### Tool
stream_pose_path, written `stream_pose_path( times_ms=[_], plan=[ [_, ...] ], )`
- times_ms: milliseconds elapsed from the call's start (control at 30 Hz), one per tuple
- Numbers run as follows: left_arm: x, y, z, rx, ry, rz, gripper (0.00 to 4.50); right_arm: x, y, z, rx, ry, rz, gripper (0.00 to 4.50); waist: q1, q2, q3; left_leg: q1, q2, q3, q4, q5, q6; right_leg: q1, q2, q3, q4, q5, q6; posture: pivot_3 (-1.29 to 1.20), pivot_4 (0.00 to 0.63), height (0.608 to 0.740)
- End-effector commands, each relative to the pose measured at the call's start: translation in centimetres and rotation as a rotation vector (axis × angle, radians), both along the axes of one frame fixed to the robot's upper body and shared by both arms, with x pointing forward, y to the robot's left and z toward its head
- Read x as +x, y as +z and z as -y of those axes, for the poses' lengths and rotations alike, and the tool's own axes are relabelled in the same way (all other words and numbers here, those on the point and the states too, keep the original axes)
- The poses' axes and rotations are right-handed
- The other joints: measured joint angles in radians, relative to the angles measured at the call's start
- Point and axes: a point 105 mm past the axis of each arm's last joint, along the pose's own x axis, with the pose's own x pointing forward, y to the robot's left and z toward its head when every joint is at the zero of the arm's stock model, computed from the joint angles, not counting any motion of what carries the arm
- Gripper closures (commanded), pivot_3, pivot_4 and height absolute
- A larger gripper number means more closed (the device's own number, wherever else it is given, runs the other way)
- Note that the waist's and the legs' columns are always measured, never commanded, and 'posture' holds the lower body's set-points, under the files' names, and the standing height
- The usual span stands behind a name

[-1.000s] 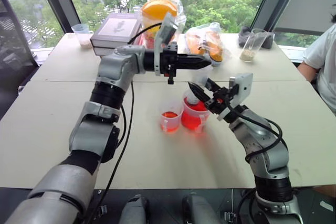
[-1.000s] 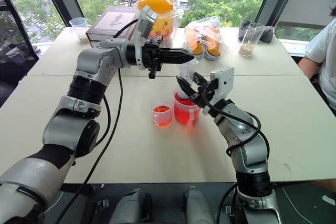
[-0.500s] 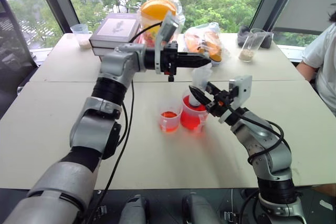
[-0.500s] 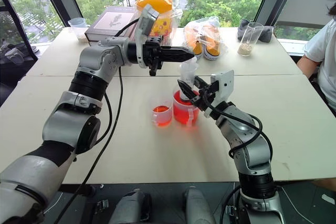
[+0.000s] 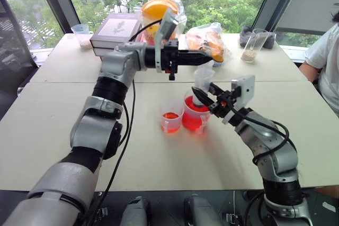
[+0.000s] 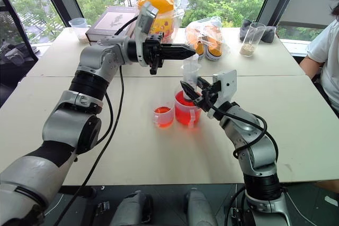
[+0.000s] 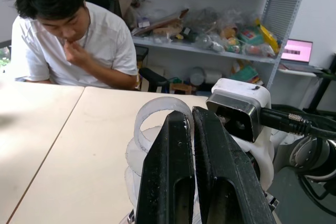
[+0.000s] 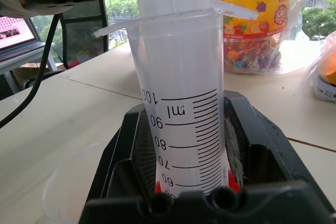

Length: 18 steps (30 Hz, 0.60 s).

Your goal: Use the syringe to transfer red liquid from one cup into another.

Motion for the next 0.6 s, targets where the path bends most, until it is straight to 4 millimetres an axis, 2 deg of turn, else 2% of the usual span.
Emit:
stream_pose_path(
  times_ms=[33,67,167,300,433,500,600],
  plan=[
    [-1.1,4.3,-0.5,-0.091,-0.01,0.145,4.45,-0.6,1.2,-0.2,-0.014,0.018,0.035,3.1,0.0,0.0,0.0,0.0,0.0,0.0,0.0,0.0,0.0,0.0,0.0,0.0,0.0,0.0,0.0,0.0,0.15,0.74],
    [-1.1,4.2,-0.6,-0.09,-0.011,0.143,4.45,-0.6,1.5,-0.2,-0.014,0.017,0.043,3.1,0.0,0.0,0.0,0.0,0.0,0.0,0.0,0.0,0.0,0.0,0.0,0.0,0.0,0.0,0.0,0.0,0.15,0.74],
    [-1.1,3.6,-1.0,-0.07,-0.014,0.124,3.54,-0.6,3.0,-0.1,-0.004,0.015,0.079,3.1,-0.002,0.0,0.0,0.0,0.0,0.0,0.0,0.0,0.0,0.0,0.0,0.0,0.0,0.0,0.0,0.0,0.15,0.74],
    [-1.3,2.4,-2.7,-0.021,-0.015,0.122,1.54,-0.6,4.0,0.1,0.001,0.01,0.099,3.1,-0.003,0.0,0.0,0.0,0.0,0.0,0.0,0.0,0.0,0.0,0.0,0.0,0.0,0.0,0.0,0.0,0.15,0.74],
    [-1.3,1.7,-4.4,0.001,0.017,0.101,1.54,-0.5,4.1,0.2,-0.002,0.011,0.097,3.1,-0.002,0.0,0.0,0.0,0.0,0.0,0.0,0.0,0.0,0.0,0.0,0.0,0.0,0.0,0.0,0.0,0.15,0.74],
    [-1.1,1.4,-5.9,0.014,0.061,0.093,1.54,-0.6,4.3,0.0,0.0,0.021,0.1,3.1,-0.001,0.0,0.0,0.0,0.0,0.0,0.0,0.0,0.0,0.0,0.0,0.0,0.0,0.0,0.0,0.0,0.15,0.74],
    [-0.8,1.4,-8.0,0.014,0.134,0.087,1.54,-0.9,5.5,-0.4,0.009,0.052,0.119,3.1,-0.004,0.0,0.0,0.0,0.0,0.0,0.0,0.0,0.0,0.0,0.0,0.0,0.0,0.0,0.0,0.0,0.15,0.74]
  ],
)
